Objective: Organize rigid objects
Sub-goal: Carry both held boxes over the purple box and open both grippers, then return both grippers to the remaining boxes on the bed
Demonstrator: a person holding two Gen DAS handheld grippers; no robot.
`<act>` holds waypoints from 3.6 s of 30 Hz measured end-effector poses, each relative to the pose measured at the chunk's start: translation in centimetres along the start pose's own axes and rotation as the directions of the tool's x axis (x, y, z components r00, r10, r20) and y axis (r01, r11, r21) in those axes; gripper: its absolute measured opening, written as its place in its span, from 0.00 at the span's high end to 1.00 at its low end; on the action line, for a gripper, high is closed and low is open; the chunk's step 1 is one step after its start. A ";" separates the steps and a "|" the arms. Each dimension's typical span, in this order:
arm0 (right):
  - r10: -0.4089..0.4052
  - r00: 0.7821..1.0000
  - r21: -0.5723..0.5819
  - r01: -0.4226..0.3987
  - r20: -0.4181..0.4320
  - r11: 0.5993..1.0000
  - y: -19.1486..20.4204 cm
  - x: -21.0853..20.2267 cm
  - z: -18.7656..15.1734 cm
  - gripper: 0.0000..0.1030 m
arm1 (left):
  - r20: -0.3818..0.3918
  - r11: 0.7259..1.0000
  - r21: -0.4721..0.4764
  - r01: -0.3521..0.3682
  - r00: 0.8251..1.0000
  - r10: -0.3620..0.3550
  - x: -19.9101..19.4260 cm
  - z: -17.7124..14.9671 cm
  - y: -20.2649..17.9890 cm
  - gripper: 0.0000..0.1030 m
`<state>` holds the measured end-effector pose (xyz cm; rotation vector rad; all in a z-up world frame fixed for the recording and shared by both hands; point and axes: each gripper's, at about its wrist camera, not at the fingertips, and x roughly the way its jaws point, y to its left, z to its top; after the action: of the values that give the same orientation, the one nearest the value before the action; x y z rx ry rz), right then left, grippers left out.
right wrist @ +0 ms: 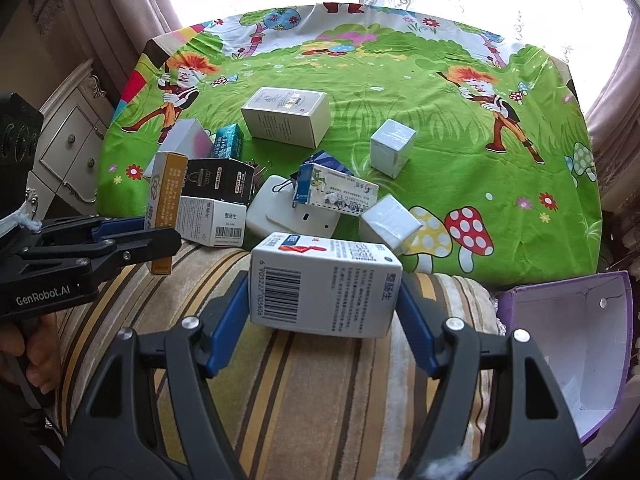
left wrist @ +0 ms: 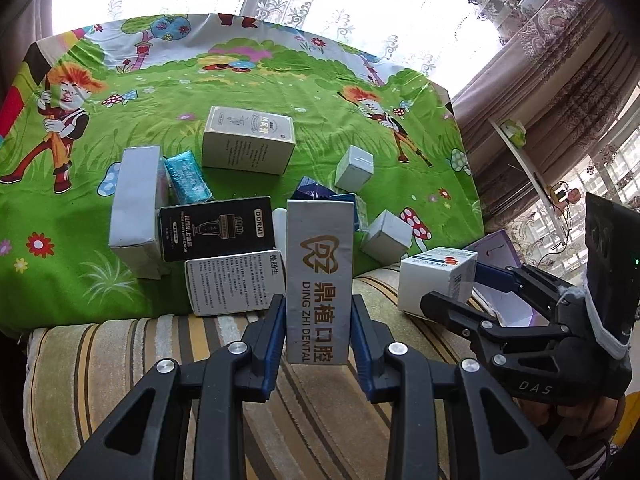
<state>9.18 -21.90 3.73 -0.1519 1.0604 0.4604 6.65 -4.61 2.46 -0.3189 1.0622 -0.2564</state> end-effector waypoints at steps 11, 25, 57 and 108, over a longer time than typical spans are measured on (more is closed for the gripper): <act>-0.054 0.995 0.091 0.047 0.083 0.995 -4.8 -4.3 -3.2 0.29 | -0.041 0.993 0.088 0.081 0.996 -0.077 1.8 -0.3 -6.3 0.69; -0.266 0.958 0.292 0.225 0.110 0.930 -14.2 -8.4 -7.7 0.29 | -0.122 0.964 0.211 0.164 0.983 -0.140 5.0 -0.6 -14.8 0.69; -0.483 0.876 0.484 0.425 -0.007 0.765 -23.0 -11.2 -13.0 0.23 | -0.218 0.901 0.328 0.285 0.951 -0.221 9.4 -0.8 -24.4 0.68; -0.344 0.928 0.265 0.298 0.147 0.917 -12.9 -9.1 -2.6 0.23 | 0.070 1.000 0.005 0.026 0.997 -0.026 -0.8 3.9 -1.6 0.48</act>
<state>9.05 -36.95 9.06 -0.0649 0.8724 0.0436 9.69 -5.33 5.46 -0.3357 0.9891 -0.2687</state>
